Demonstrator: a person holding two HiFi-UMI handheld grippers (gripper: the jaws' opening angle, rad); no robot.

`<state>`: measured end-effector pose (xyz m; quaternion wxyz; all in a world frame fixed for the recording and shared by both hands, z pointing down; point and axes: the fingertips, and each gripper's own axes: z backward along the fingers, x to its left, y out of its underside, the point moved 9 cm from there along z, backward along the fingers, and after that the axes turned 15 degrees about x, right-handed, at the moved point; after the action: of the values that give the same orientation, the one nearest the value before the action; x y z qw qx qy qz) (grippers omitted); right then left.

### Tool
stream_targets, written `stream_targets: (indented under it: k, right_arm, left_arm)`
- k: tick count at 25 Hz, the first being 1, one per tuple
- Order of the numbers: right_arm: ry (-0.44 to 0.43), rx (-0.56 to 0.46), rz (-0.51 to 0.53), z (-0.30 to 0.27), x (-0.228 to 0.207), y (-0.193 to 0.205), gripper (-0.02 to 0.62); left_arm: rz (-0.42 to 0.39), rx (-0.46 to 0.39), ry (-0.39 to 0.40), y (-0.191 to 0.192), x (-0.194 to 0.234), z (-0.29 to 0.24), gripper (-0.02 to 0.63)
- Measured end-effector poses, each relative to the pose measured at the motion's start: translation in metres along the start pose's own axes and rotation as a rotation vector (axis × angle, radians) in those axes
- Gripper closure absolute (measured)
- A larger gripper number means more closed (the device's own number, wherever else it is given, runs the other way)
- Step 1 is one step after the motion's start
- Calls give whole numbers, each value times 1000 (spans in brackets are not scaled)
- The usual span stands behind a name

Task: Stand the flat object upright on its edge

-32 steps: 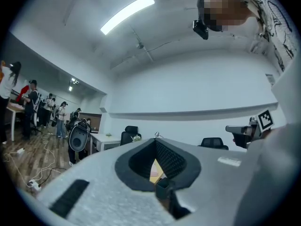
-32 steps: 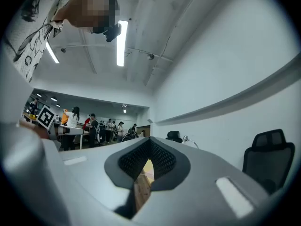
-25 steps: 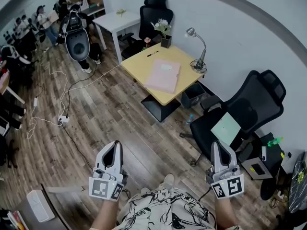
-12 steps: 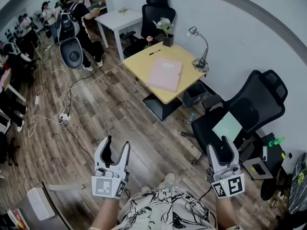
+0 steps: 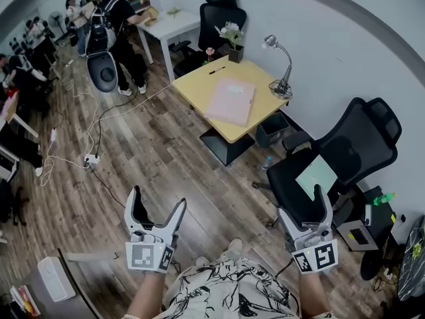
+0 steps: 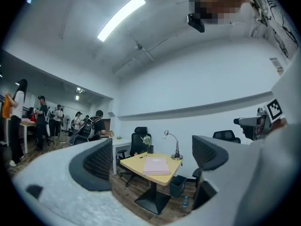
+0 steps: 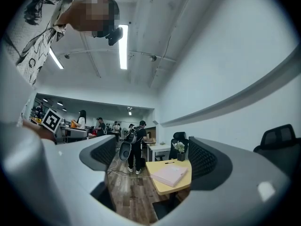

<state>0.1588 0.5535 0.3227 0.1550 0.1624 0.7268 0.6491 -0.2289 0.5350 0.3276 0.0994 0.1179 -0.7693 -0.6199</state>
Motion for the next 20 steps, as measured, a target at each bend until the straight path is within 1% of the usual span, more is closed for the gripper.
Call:
stream_targets:
  k: [3, 4, 9, 14, 20]
  right_arm:
    - [-17, -8, -1, -6, -6, 0, 107]
    - [-20, -7, -3, -8, -9, 0, 107]
    - [-29, -3, -14, -17, -32, 4, 109]
    - [-59, 4, -11, -30, -54, 6, 107]
    - [-103, 24, -33, -46, -73, 7, 109]
  left_arm:
    - [9, 6, -7, 1, -2, -7, 41]
    - [11, 10, -7, 1, -4, -10, 35]
    - [6, 9, -23, -1, -17, -24, 32]
    - [6, 6, -40, -5, -31, -39, 29]
    - [29, 1, -71, -8, -45, -48, 21]
